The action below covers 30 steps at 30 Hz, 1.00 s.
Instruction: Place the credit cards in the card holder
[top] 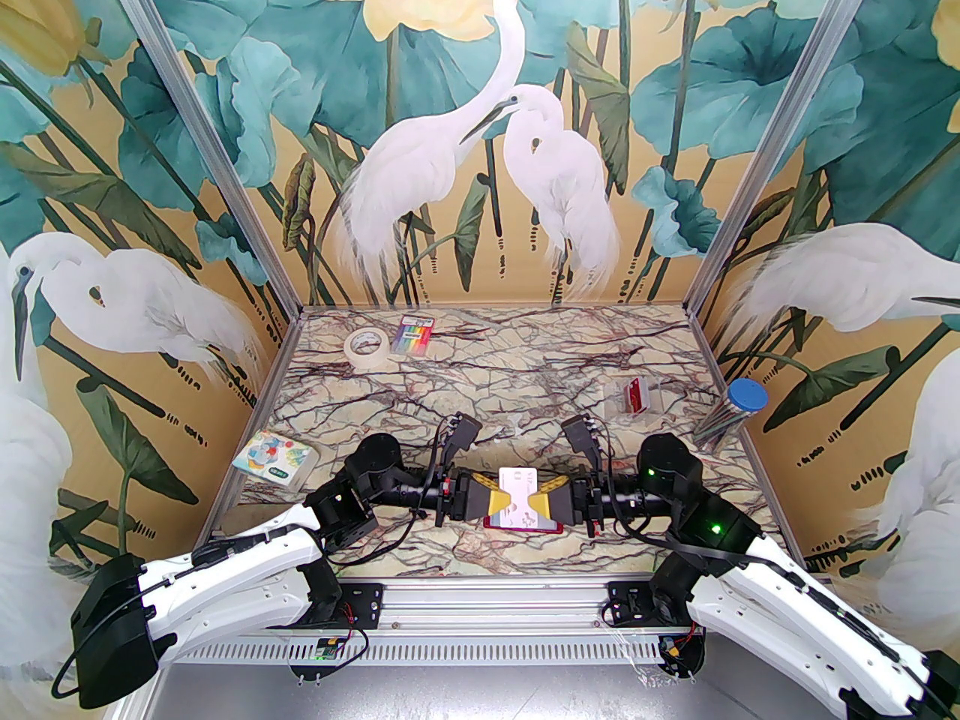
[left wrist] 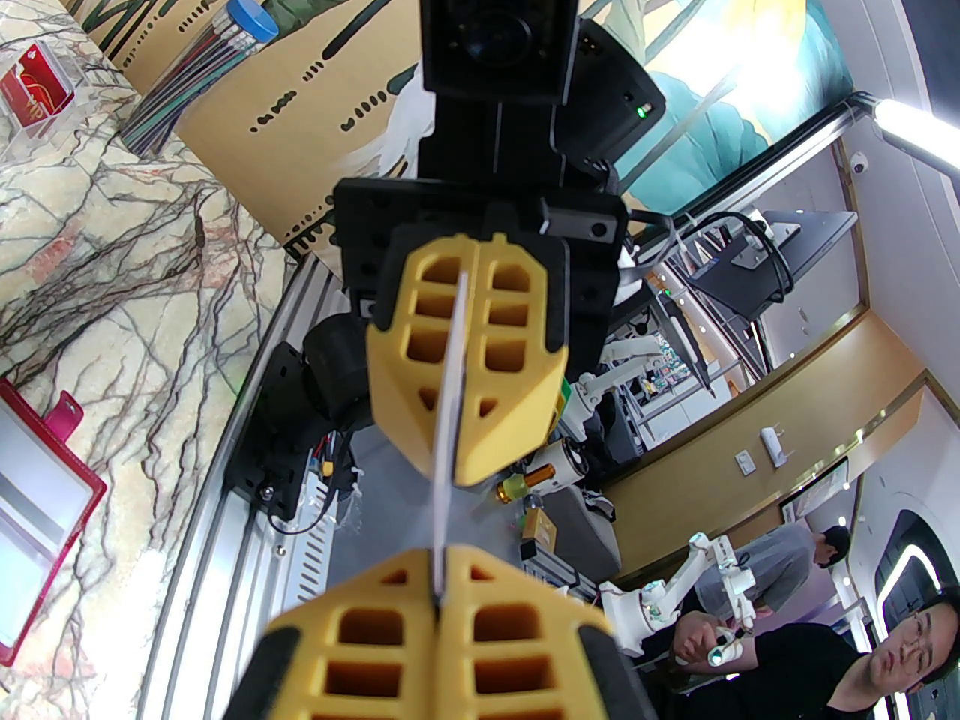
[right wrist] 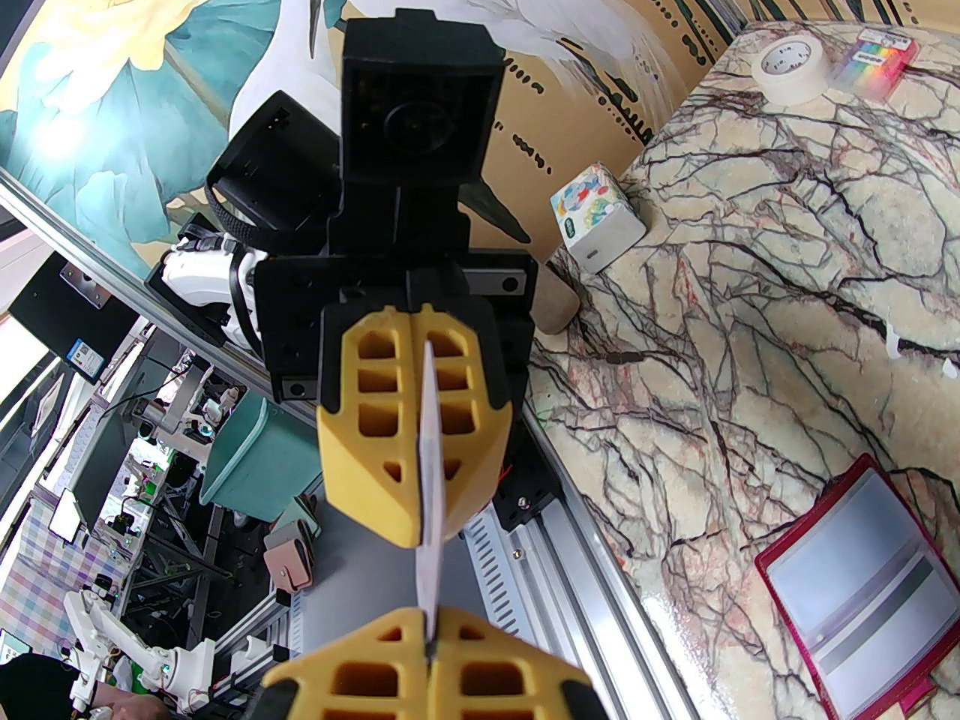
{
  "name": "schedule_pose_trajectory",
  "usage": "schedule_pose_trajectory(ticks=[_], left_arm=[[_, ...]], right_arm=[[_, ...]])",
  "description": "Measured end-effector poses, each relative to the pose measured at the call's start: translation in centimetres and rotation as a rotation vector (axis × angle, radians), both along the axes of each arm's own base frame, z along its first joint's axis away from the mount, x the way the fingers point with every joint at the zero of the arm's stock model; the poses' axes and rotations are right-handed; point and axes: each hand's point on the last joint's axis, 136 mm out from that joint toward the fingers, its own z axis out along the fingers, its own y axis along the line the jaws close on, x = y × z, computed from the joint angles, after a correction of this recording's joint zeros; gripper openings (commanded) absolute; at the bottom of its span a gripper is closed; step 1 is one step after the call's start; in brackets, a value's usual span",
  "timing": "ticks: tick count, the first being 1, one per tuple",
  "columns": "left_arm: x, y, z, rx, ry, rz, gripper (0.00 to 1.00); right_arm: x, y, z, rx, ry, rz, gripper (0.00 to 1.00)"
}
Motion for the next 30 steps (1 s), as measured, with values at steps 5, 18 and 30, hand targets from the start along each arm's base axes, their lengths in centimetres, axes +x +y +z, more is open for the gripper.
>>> schedule_pose_trajectory(ticks=[5, 18, 30], left_arm=[[0.6, 0.2, -1.1, 0.047, 0.017, 0.038, 0.73], [6.8, 4.5, -11.4, 0.349, 0.247, 0.369, 0.69], [7.0, 3.5, -19.5, 0.503, 0.424, 0.332, 0.42]], right_arm=[[0.7, 0.0, -0.9, -0.044, 0.000, -0.033, 0.00], [5.0, -2.1, -9.7, -0.310, 0.190, -0.283, 0.00], [6.8, -5.1, -16.0, -0.416, 0.449, -0.438, 0.00]])
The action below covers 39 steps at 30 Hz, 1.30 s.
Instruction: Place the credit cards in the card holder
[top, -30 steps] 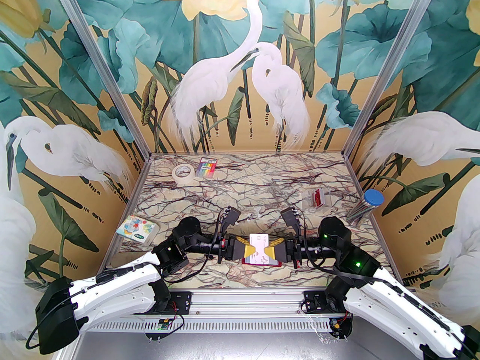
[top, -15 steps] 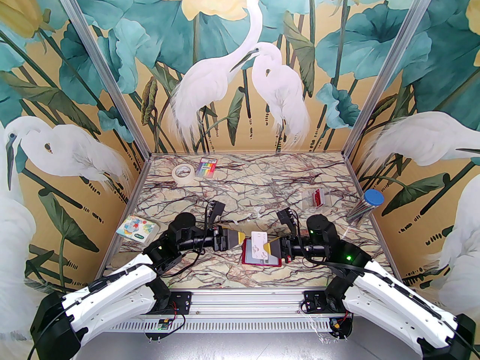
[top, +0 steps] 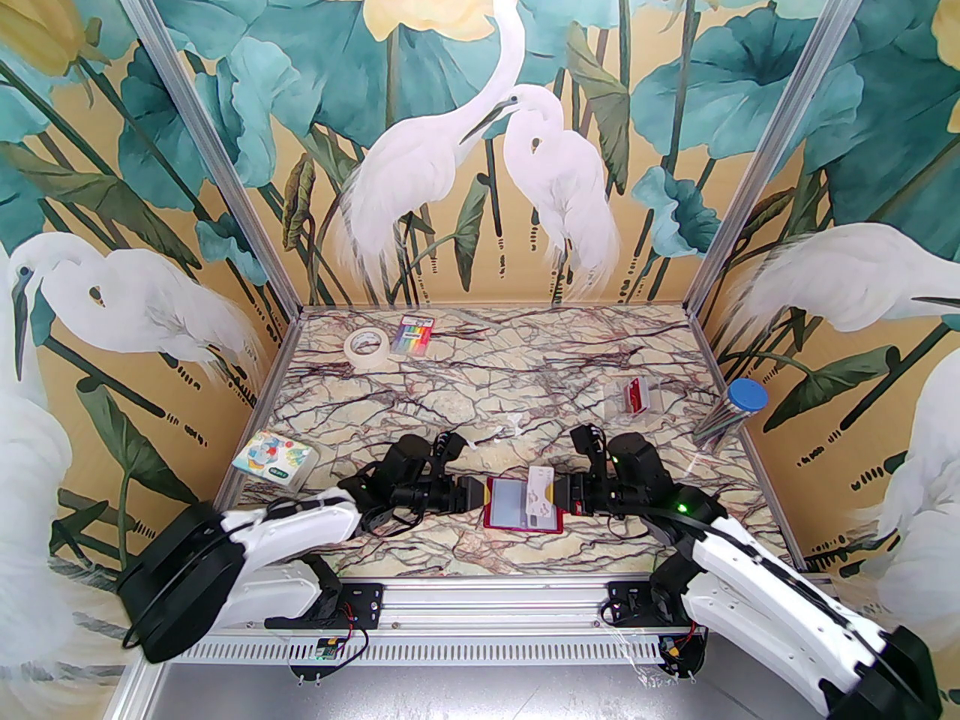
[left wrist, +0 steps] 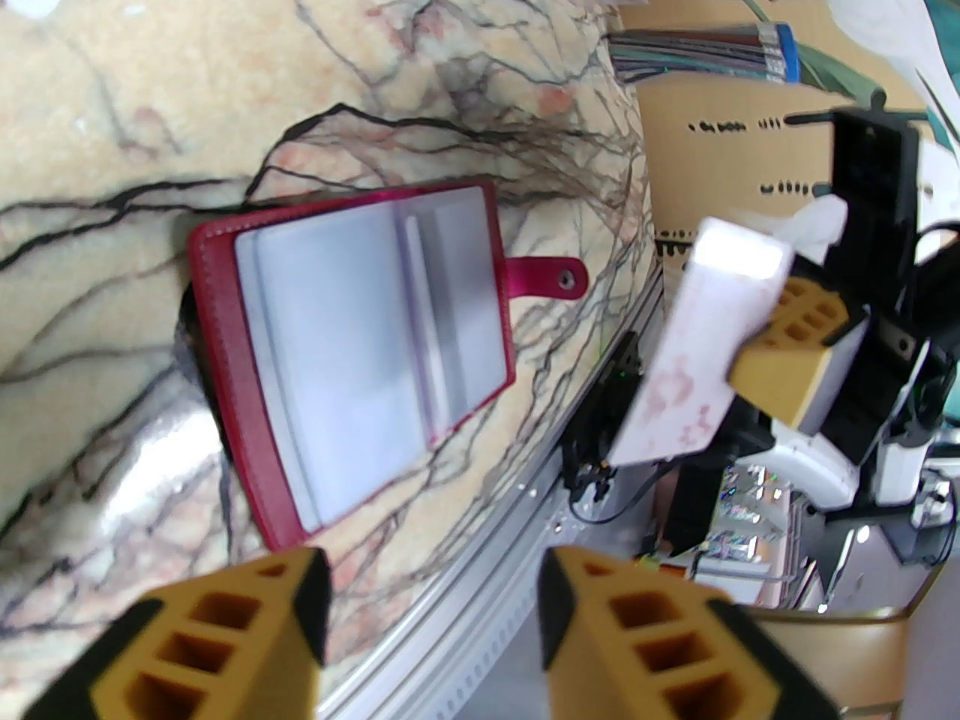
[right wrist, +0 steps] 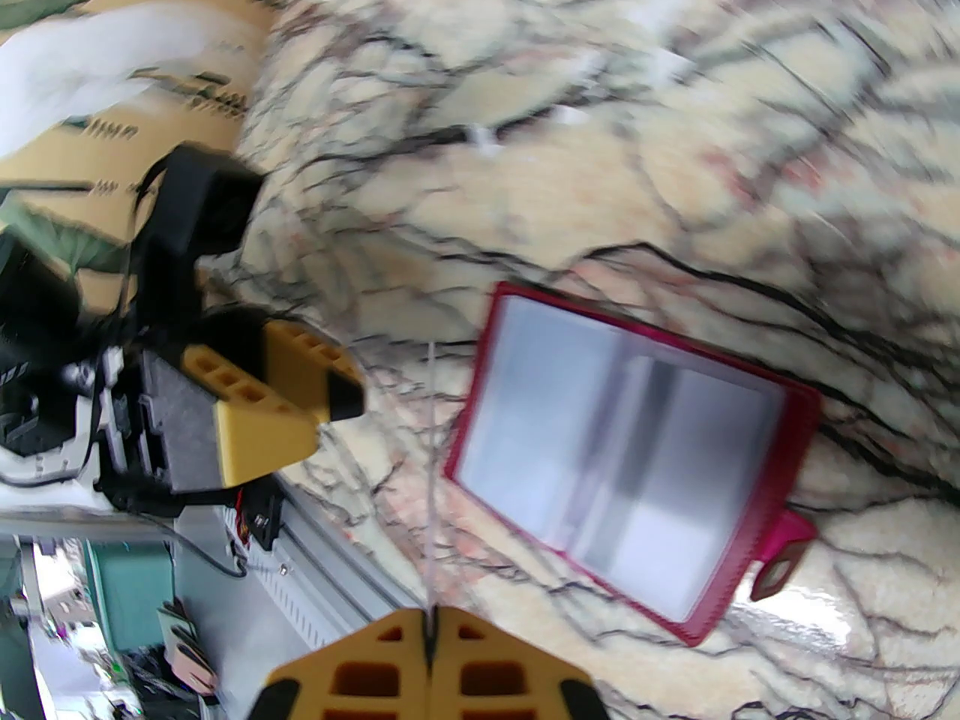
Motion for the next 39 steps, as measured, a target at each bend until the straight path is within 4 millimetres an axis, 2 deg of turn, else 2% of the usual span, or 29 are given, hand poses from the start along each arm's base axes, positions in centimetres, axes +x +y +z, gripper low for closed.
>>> schedule_pose_trajectory(ticks=[4, 12, 22, 28, 39], left_arm=[[0.1, -0.4, -0.9, 0.005, 0.018, -0.012, 0.40], [1.2, -1.5, -1.7, 0.002, 0.021, -0.015, 0.38], [1.7, -2.0, -1.3, -0.010, 0.014, -0.013, 0.37], [1.6, -1.9, -2.9, 0.023, 0.051, -0.013, 0.35], [1.3, -1.9, -3.8, 0.042, 0.072, -0.019, 0.35]], right_arm=[[-0.5, -0.4, -2.1, -0.017, 0.089, -0.010, 0.00], [-0.2, 0.3, -2.5, 0.003, 0.112, 0.007, 0.00], [0.1, 0.7, -4.0, -0.010, 0.162, 0.016, 0.00], [0.3, 0.8, -4.6, -0.017, 0.178, 0.016, 0.00], [0.7, 1.1, -5.2, -0.020, 0.185, 0.016, 0.00]])
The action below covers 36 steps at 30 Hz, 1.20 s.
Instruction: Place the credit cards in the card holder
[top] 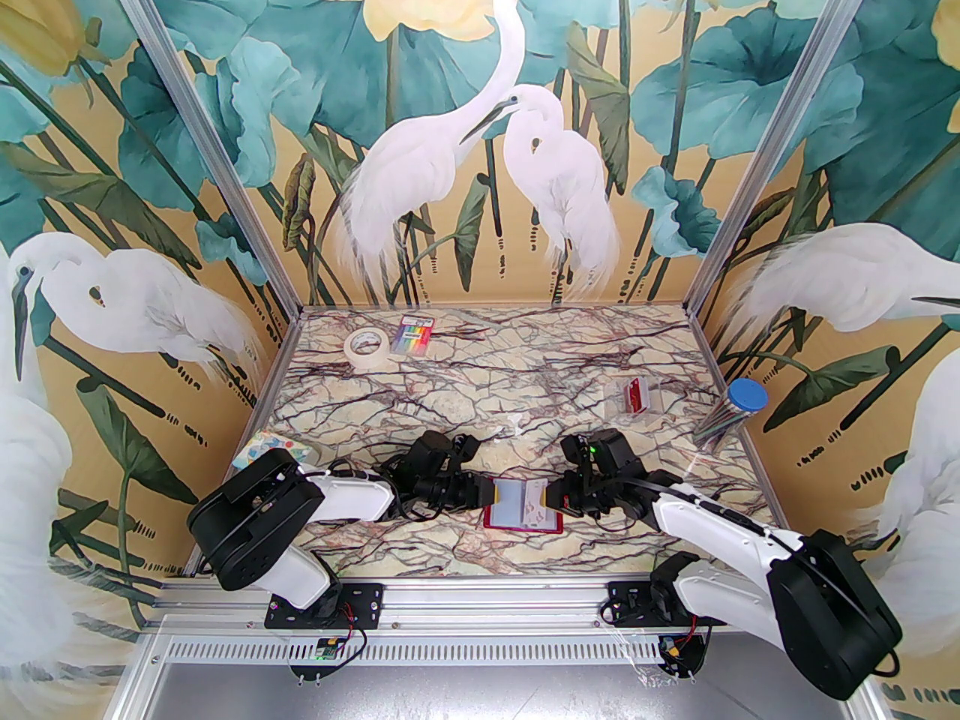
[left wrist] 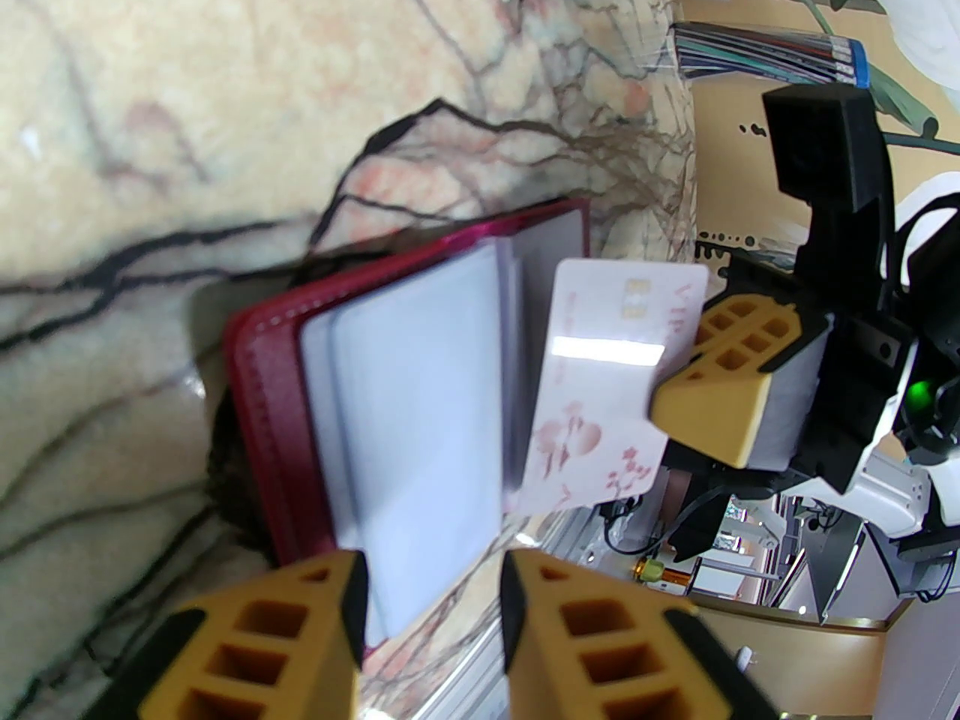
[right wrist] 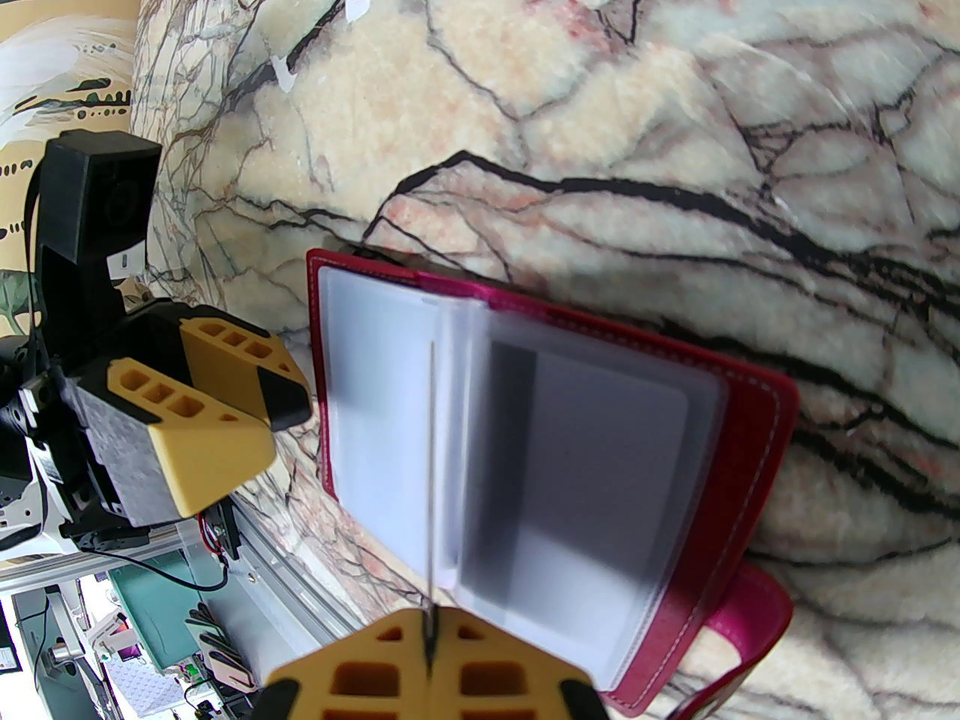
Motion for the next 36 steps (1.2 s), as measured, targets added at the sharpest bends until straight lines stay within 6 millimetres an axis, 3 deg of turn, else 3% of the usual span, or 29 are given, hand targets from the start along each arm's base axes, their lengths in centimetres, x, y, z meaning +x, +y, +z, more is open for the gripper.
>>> schedule_pose_trajectory(ticks=[36], left_arm=[[-0.20, -0.07, -0.57, 0.018, 0.013, 0.008, 0.36]], right_arm=[[0.39, 0.46, -0.85, 0.008, 0.017, 0.006, 0.00]])
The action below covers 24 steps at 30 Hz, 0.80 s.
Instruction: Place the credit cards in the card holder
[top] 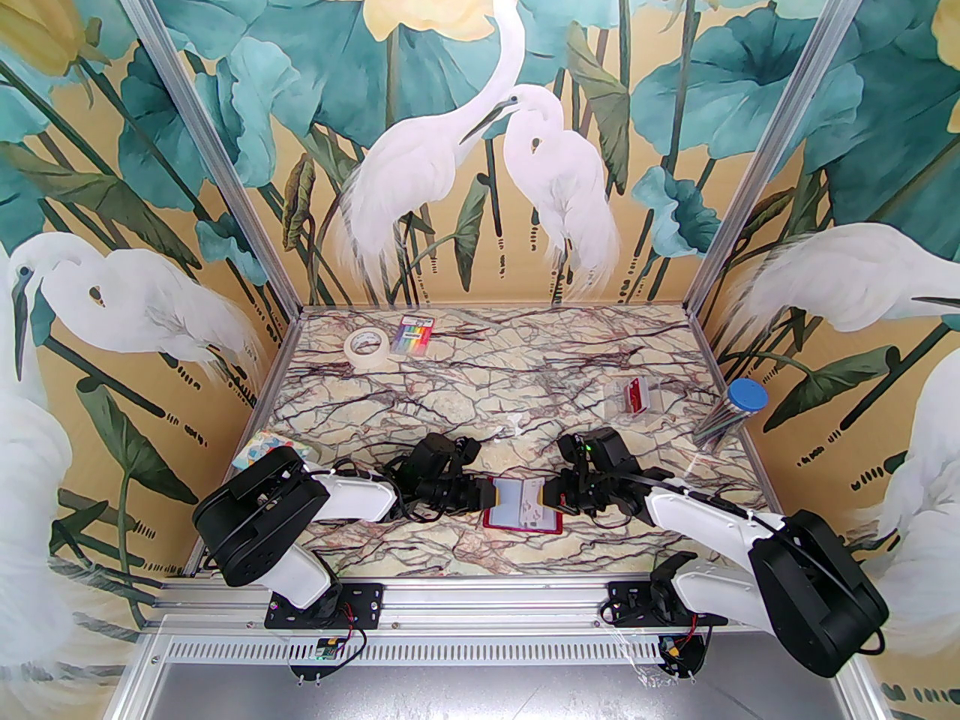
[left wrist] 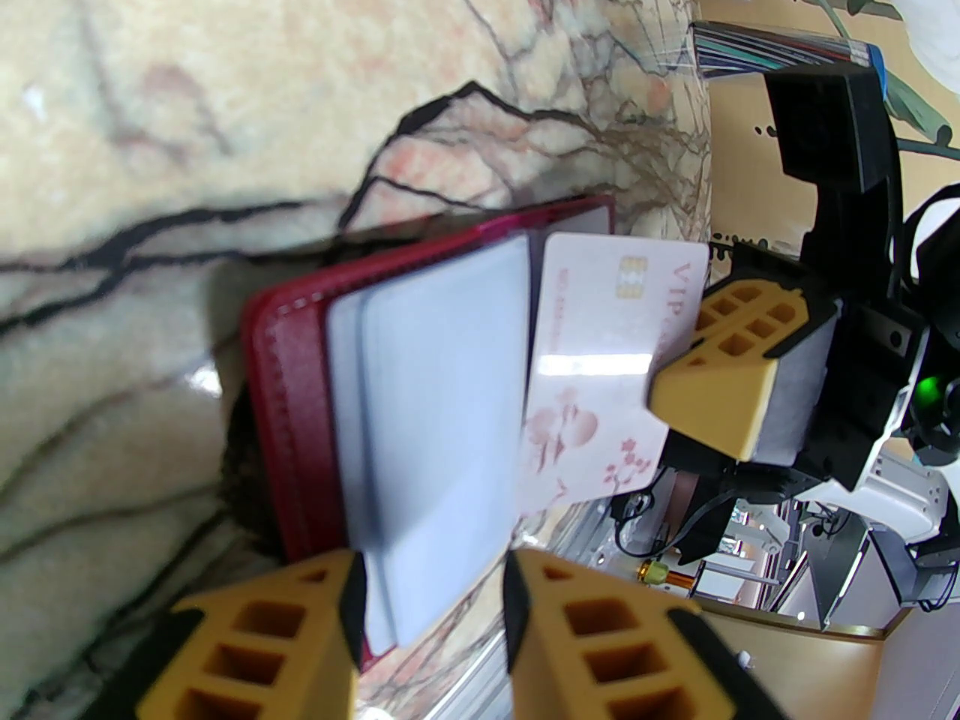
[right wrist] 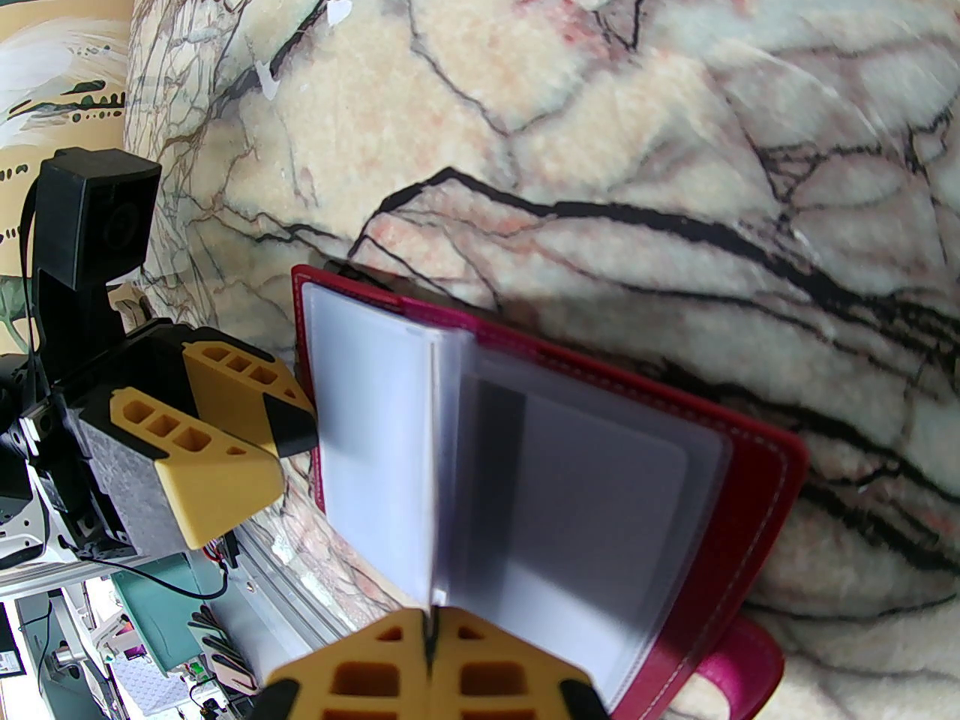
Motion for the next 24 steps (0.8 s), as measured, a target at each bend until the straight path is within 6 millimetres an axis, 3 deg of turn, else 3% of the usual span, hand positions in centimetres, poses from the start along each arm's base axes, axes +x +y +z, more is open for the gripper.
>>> schedule_pose_trajectory(ticks=[24], left_arm=[[-0.02, -0.08, -0.01, 0.002, -0.002, 0.000, 0.36]], right_arm=[[-0.31, 0.11, -0.70, 0.005, 0.022, 0.010, 0.00]])
